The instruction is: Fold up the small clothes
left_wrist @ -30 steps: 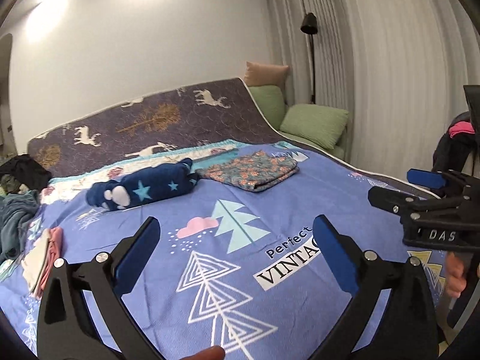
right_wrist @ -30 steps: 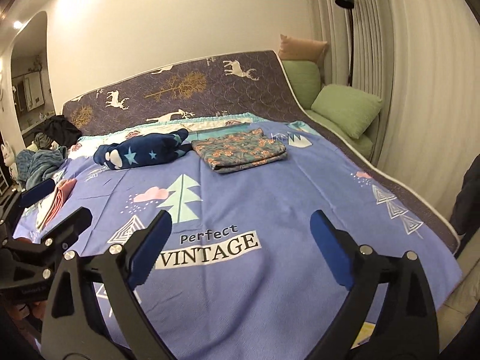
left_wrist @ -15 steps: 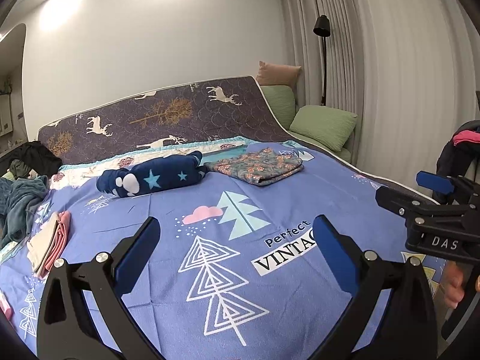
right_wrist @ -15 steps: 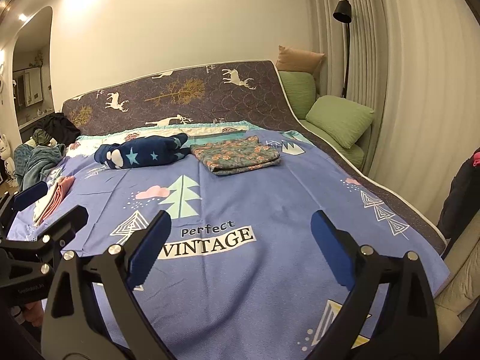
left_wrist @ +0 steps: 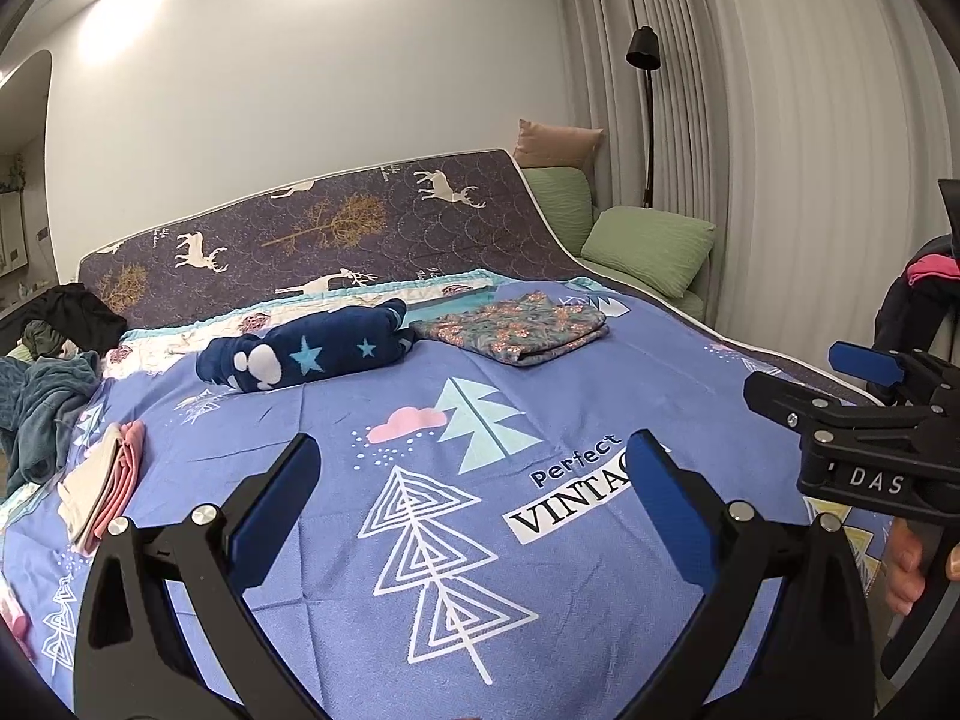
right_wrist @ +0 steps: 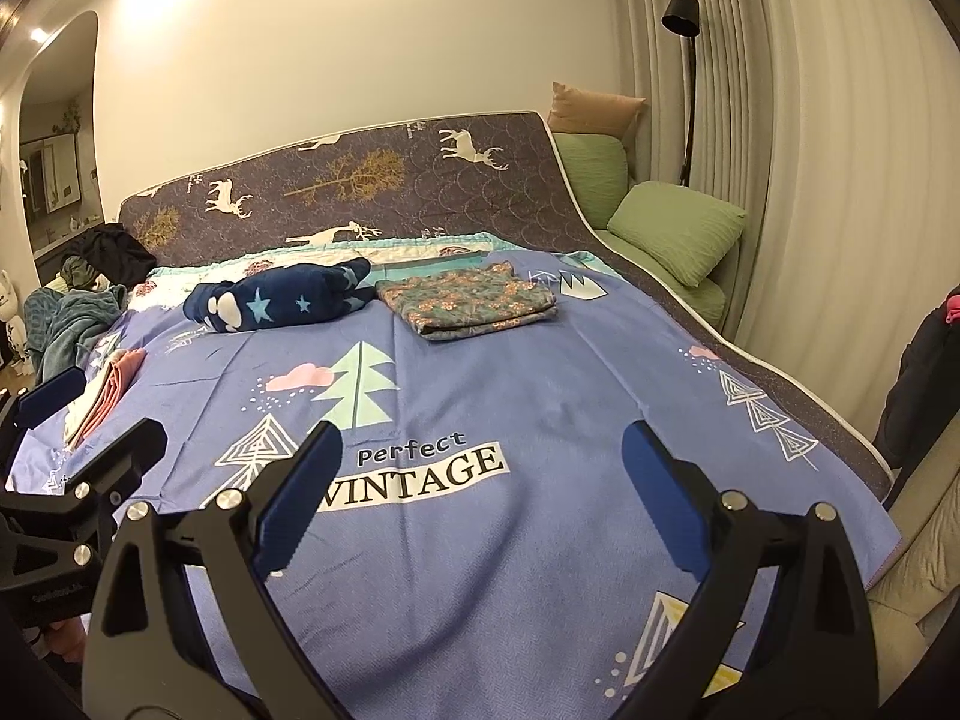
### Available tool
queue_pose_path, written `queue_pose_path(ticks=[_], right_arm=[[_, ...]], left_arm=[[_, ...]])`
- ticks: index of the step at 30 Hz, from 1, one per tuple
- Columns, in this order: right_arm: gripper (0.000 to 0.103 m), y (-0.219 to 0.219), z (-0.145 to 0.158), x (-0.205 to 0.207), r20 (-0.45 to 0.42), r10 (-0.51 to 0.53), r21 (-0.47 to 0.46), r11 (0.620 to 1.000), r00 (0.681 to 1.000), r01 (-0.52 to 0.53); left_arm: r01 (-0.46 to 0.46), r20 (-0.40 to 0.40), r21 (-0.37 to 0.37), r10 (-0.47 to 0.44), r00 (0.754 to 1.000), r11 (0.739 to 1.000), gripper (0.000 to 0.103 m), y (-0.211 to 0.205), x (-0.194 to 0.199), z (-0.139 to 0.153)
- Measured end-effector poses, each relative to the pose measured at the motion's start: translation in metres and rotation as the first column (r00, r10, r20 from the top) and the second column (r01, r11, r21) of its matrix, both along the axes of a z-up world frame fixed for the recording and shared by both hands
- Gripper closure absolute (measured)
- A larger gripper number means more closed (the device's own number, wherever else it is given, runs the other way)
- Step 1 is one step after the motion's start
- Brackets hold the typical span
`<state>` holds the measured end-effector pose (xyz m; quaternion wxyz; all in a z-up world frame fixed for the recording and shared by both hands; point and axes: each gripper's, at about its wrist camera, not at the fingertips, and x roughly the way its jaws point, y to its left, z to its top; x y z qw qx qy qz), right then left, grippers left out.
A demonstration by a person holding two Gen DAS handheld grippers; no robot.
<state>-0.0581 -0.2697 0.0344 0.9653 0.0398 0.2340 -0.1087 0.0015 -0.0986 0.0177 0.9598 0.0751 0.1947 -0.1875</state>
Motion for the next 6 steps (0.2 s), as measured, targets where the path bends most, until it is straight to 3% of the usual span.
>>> queue_pose_path(ticks=[6], right_arm=[[0.007, 0.0024, -0.0023, 0.0019, -0.009, 0.003, 0.002, 1.0, 1.0, -0.003]], left_arm=[[-0.005, -0.016, -0.003, 0.005, 1.0, 1.0, 0.001, 0.0029, 0.0013, -0.0022]])
